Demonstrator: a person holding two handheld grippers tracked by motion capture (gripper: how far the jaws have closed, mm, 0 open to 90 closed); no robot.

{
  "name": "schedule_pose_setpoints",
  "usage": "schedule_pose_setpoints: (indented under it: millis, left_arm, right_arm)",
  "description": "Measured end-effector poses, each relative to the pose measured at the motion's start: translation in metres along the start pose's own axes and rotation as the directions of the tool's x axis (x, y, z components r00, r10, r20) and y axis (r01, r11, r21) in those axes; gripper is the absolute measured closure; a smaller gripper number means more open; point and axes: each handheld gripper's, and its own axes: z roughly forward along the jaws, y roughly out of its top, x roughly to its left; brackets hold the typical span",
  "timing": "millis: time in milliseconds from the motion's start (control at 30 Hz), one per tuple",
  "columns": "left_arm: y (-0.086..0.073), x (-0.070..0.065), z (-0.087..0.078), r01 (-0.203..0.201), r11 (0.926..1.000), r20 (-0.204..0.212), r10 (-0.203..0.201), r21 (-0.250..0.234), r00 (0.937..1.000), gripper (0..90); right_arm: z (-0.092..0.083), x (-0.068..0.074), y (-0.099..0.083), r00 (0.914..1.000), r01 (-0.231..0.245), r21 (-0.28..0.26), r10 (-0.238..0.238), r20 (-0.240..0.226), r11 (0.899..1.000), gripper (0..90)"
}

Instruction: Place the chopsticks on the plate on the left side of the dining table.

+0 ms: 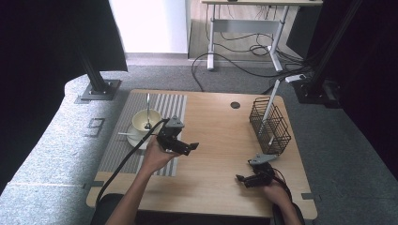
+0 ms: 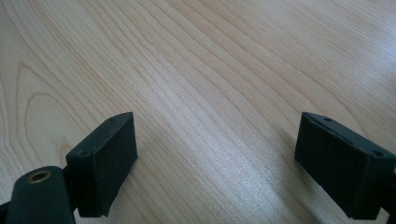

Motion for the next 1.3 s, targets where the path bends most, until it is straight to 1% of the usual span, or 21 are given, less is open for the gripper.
schedule_pose_setpoints:
  millis: [167, 300, 400, 567, 733, 800, 967, 1100, 1167, 1200, 1300]
  left_arm:
    - [0.014, -0.012, 0.011, -0.050, 0.9987, 0.003, 0.050, 0.012, 0.9987, 2.7]
    - [0.024, -0.020, 0.021, -0.071, 0.9974, 0.014, 0.071, 0.012, 0.9974, 4.2]
    - [0.032, -0.024, 0.027, -0.075, 0.9971, 0.029, 0.075, 0.011, 0.9968, 5.2]
    - [0.043, -0.032, 0.036, -0.065, 0.9979, 0.067, 0.065, -0.008, 0.9956, 8.0]
    - [0.054, -0.041, 0.045, -0.075, 0.9970, 0.097, 0.076, -0.018, 0.9924, 8.8]
    - [0.059, -0.045, 0.048, -0.089, 0.9959, 0.103, 0.090, -0.016, 0.9906, 9.1]
    - [0.072, -0.059, 0.058, -0.129, 0.9916, 0.127, 0.130, -0.015, 0.9834, 9.6]
    - [0.084, -0.070, 0.067, -0.170, 0.9854, 0.134, 0.169, -0.006, 0.9763, 10.8]
    - [0.087, -0.075, 0.071, -0.184, 0.9828, 0.136, 0.184, -0.007, 0.9736, 11.4]
    - [0.090, -0.078, 0.073, -0.199, 0.9800, 0.140, 0.197, -0.004, 0.9702, 11.7]
    - [0.096, -0.087, 0.080, -0.222, 0.9751, 0.146, 0.220, -0.001, 0.9647, 12.4]
  right_arm:
    - [0.000, 0.000, 0.000, 1.0000, -0.001, 0.000, 0.001, 0.000, 1.000, 12.3]
    - [0.000, 0.000, 0.000, 1.0000, -0.001, 0.000, 0.001, 0.000, 1.000, 12.3]
    - [0.000, 0.000, 0.000, 1.0000, -0.002, 0.000, 0.002, 0.000, 1.000, 12.3]
    - [0.000, 0.000, 0.000, 1.0000, -0.003, 0.000, 0.003, 0.000, 1.000, 12.3]
    - [0.000, 0.000, 0.000, 1.0000, -0.002, 0.000, 0.002, 0.001, 1.000, 12.3]
    - [0.000, 0.000, 0.000, 1.0000, -0.002, 0.001, 0.002, 0.001, 1.000, 12.2]
    - [0.000, 0.000, 0.000, 1.0000, 0.000, 0.001, 0.000, 0.001, 1.000, 12.2]
    - [0.000, 0.000, 0.000, 1.0000, -0.001, 0.001, 0.001, 0.001, 1.000, 12.2]
    - [0.000, 0.000, 0.000, 1.0000, -0.001, 0.002, 0.001, 0.000, 1.000, 12.1]
    - [0.000, 0.000, 0.000, 1.0000, -0.001, 0.002, 0.001, 0.001, 1.000, 12.1]
    - [0.000, 0.000, 0.000, 1.0000, -0.002, 0.002, 0.002, 0.000, 1.000, 12.0]
